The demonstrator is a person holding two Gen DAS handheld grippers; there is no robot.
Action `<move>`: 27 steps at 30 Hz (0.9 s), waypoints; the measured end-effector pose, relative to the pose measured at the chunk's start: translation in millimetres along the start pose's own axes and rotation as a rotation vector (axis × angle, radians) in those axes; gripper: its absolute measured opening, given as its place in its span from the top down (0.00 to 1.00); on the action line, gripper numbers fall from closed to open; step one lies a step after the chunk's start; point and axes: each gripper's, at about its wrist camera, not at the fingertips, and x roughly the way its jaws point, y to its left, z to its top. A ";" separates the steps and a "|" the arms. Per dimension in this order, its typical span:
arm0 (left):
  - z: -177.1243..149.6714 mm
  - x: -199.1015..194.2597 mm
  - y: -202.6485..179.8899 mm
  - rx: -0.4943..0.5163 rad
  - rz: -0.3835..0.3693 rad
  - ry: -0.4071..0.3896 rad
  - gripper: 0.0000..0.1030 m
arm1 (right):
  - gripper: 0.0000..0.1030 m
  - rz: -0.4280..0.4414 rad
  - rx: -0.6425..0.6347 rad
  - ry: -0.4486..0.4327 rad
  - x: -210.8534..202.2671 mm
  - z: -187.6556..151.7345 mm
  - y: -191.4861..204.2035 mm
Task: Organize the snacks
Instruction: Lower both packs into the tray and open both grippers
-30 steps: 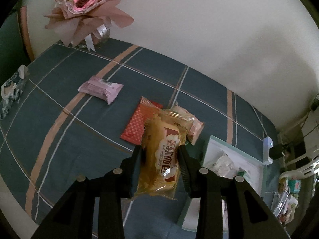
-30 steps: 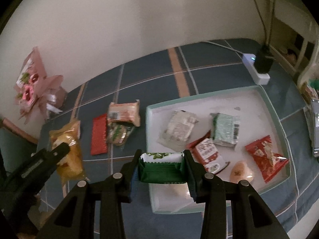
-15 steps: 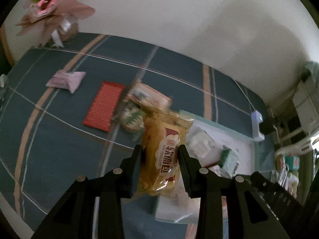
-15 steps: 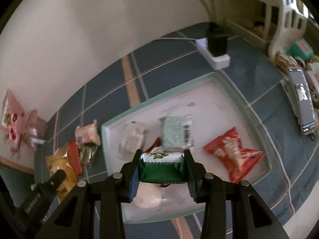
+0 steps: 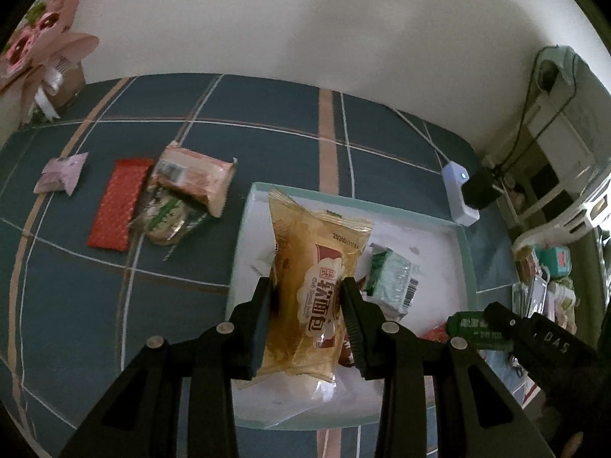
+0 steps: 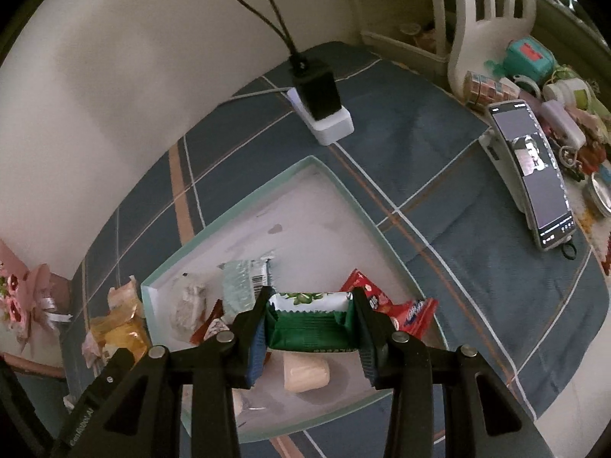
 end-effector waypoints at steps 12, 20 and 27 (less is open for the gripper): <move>5.9 18.8 3.6 -0.006 0.008 -0.003 0.63 | 0.59 0.013 -0.033 0.025 18.1 -3.2 10.4; 12.2 29.0 8.3 -0.021 -0.012 -0.005 0.63 | 0.59 -0.003 -0.045 0.046 29.7 -7.1 14.9; 17.9 25.5 -0.4 0.007 -0.029 -0.044 0.32 | 0.59 -0.013 -0.057 0.049 34.8 -6.6 19.1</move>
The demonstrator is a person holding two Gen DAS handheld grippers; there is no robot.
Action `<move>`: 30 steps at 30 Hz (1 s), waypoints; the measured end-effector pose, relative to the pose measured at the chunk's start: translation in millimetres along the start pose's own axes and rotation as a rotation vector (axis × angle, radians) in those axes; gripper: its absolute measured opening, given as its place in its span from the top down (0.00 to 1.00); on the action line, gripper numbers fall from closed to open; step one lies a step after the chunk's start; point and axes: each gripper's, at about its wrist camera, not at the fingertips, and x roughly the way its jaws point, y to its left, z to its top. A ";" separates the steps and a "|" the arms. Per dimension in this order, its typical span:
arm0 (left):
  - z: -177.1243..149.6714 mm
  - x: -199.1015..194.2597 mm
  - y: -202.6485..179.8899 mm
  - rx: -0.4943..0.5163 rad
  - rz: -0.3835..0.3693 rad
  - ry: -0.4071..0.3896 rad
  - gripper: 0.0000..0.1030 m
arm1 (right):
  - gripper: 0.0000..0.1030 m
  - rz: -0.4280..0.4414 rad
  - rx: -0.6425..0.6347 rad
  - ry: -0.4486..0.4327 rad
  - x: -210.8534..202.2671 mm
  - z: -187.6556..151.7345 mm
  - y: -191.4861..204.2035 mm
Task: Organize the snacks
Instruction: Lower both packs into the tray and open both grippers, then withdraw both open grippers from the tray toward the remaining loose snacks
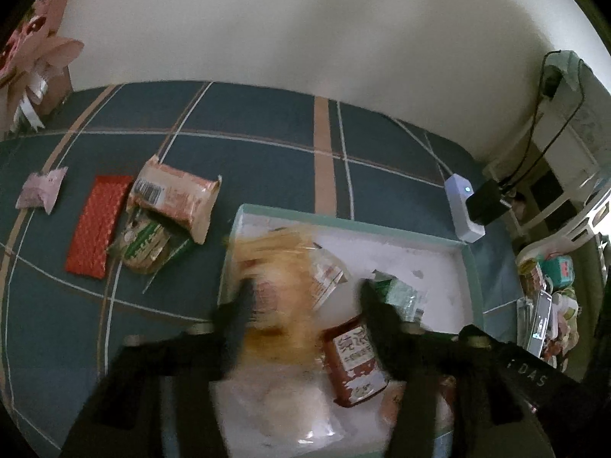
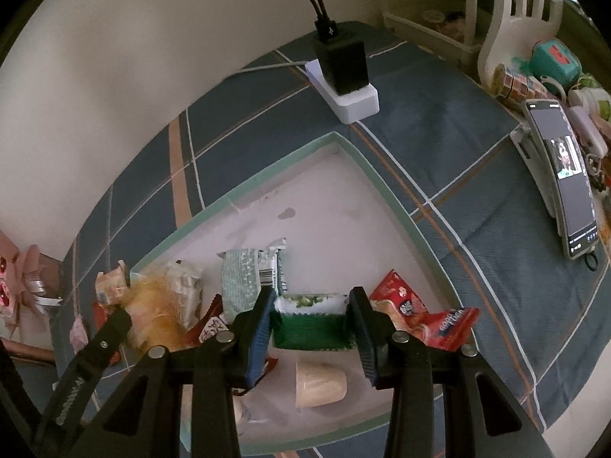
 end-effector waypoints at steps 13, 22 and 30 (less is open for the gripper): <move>2.3 -0.1 -0.3 0.020 0.069 0.021 0.19 | 0.28 -0.075 -0.042 0.021 3.6 2.0 4.9; 1.0 7.8 24.2 -0.053 0.139 0.070 0.07 | 0.14 -0.129 -0.073 0.056 12.3 0.1 9.4; -1.3 11.1 44.3 -0.115 0.188 0.091 0.02 | 0.01 -0.152 -0.091 0.079 20.1 -3.2 12.6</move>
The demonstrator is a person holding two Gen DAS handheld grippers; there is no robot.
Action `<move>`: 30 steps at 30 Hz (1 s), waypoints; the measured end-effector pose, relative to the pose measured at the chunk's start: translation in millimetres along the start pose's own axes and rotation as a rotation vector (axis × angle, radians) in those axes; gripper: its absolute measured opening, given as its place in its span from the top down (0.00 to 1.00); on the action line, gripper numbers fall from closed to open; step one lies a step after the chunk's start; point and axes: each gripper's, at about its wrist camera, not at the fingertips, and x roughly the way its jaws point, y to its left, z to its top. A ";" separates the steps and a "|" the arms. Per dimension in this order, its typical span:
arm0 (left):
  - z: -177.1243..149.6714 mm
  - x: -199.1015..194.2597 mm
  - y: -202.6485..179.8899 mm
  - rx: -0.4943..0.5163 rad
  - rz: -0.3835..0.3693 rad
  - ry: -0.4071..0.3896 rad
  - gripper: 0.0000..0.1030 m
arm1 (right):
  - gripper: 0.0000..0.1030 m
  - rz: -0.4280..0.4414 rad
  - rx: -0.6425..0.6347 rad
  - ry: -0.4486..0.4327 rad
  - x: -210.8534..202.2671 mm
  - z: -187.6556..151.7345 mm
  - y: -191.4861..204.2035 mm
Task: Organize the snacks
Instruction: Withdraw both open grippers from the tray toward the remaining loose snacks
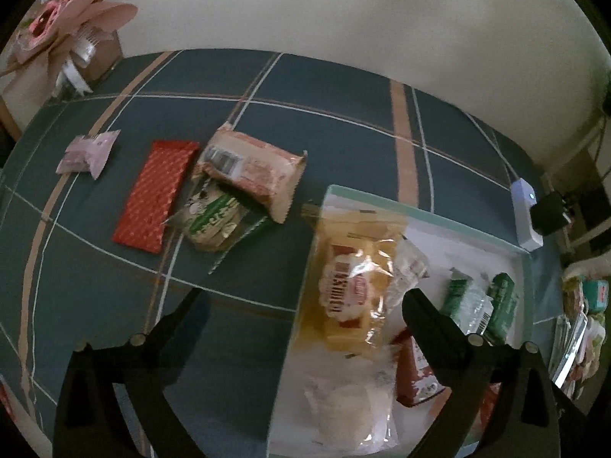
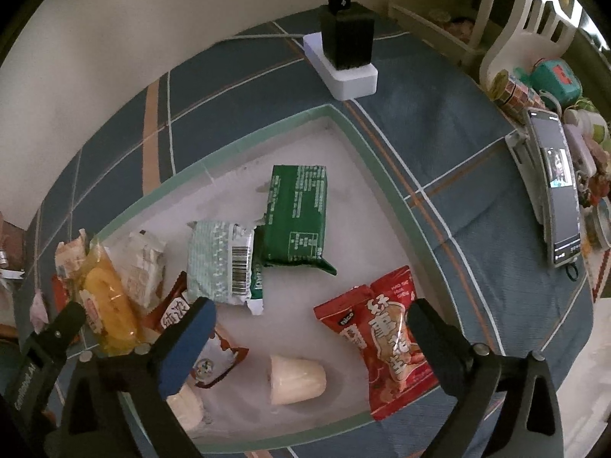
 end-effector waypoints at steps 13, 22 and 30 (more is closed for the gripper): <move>2.1 2.2 8.0 -0.016 0.023 0.017 0.01 | 0.00 0.001 -0.057 -0.001 3.5 -5.3 10.9; 3.2 -1.4 3.3 0.022 0.037 0.022 0.01 | 0.00 -0.011 -0.097 -0.001 -4.4 -9.2 22.1; 11.7 -18.2 11.3 0.020 0.062 -0.025 0.01 | 0.00 -0.015 -0.125 -0.018 -19.2 -11.7 31.7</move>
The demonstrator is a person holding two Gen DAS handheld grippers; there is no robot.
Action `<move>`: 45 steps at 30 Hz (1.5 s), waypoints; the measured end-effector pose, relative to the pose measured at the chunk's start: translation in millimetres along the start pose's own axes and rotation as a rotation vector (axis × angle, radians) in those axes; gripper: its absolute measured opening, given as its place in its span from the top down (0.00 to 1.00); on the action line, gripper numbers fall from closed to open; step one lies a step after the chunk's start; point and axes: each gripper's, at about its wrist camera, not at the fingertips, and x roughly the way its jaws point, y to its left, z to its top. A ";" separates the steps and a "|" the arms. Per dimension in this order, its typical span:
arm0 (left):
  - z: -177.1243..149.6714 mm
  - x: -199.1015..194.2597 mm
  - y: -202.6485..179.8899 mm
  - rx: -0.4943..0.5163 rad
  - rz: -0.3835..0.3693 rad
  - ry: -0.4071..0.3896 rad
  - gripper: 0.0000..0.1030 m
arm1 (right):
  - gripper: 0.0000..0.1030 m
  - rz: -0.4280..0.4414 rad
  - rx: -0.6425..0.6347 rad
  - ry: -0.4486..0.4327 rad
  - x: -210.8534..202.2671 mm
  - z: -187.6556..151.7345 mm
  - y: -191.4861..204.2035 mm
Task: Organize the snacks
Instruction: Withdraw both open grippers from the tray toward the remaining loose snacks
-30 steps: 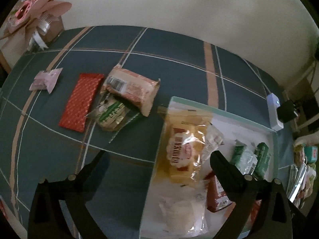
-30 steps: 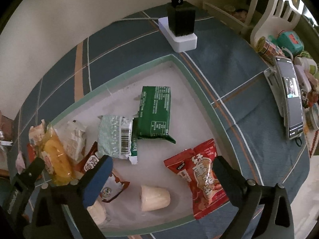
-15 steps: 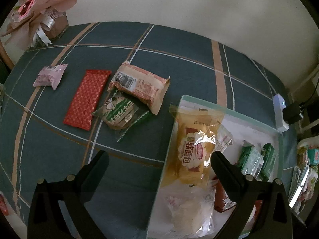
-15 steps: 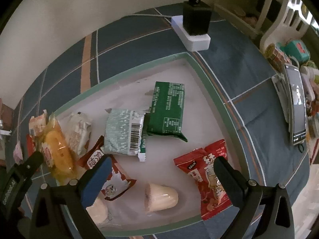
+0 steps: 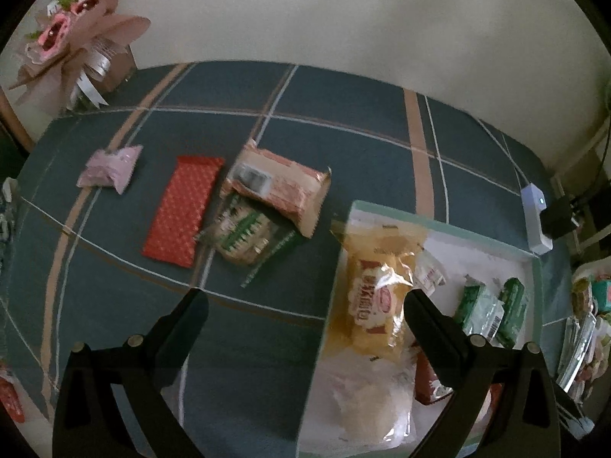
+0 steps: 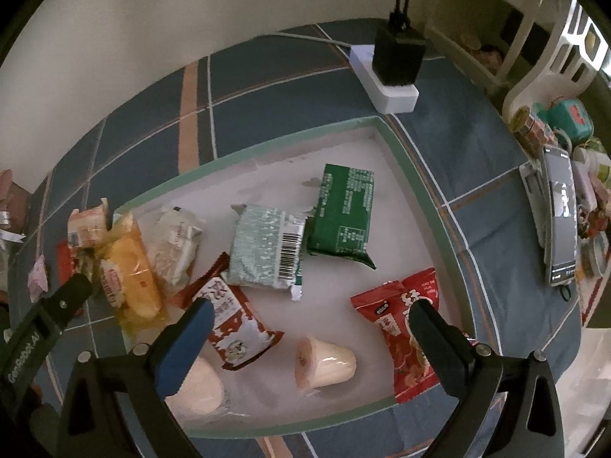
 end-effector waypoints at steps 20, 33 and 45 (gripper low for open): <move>24.8 -12.8 114.6 -0.201 0.137 -0.048 0.01 | 0.00 0.027 -0.112 -0.011 -6.3 -16.3 72.0; 32.3 -21.3 171.2 -0.283 0.170 -0.067 0.01 | 0.00 0.058 -0.203 -0.020 -7.2 -29.1 133.8; 40.8 -13.2 192.3 -0.297 0.164 -0.073 0.01 | 0.00 0.156 -0.232 -0.085 -16.4 -24.9 186.4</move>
